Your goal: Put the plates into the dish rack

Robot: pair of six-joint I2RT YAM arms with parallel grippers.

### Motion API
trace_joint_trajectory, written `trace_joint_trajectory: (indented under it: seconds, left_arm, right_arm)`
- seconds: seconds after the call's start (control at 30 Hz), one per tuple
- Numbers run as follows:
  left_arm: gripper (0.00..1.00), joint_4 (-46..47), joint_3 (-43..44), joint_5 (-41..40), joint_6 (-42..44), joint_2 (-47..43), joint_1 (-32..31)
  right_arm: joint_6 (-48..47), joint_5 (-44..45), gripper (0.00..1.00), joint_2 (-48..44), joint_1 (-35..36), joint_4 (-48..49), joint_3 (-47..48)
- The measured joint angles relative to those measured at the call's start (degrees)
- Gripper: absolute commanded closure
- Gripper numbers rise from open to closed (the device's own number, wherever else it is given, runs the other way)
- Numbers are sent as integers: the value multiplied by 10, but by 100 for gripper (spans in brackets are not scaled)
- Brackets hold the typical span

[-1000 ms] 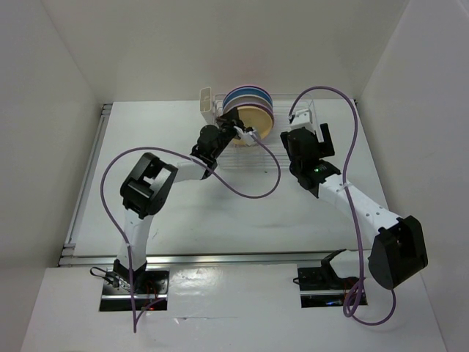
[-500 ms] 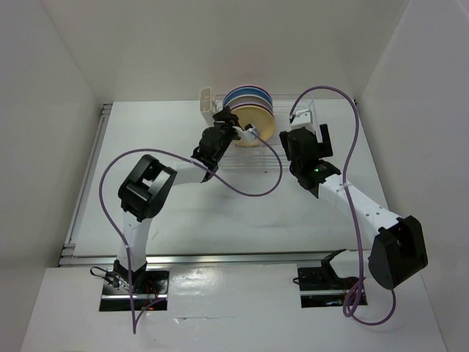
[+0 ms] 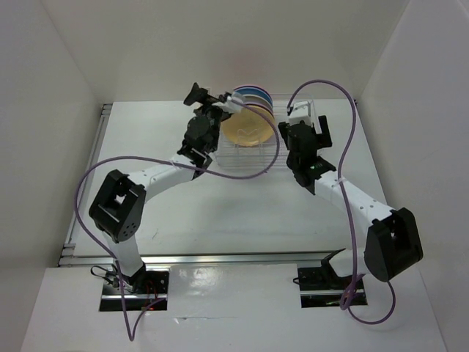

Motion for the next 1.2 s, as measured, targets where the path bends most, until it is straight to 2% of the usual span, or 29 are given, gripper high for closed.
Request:
trace_joint_trajectory:
  seconds: [0.1,0.23,0.33,0.43,0.57,0.77,1.2]
  left_arm:
    - [0,-214,67,-5,-168,-2,46]
    - [1,-429,89,68,-390,-26,148]
    - [0,-525,103,112,-478,-37,210]
    - [0,-614,173,200,-516,-23,235]
    - [0,-634,246,306,-553,-14,233]
    - [0,-632,308,420,-580,-7,235]
    - [0,-628,309,455,-586,3,242]
  right_arm:
    - [-56,15,0,12,-9,63,1]
    - [-154,17,0,6,-49,158,11]
    - [-194,5,0,-3,-77,177,48]
    - [-182,-14,0,-14,-83,158,101]
    - [-92,-49,0,-28,-83,83,171]
    - [-25,-54,0,-39,-83,13,179]
    - [-27,-31,0,-39,-83,7,164]
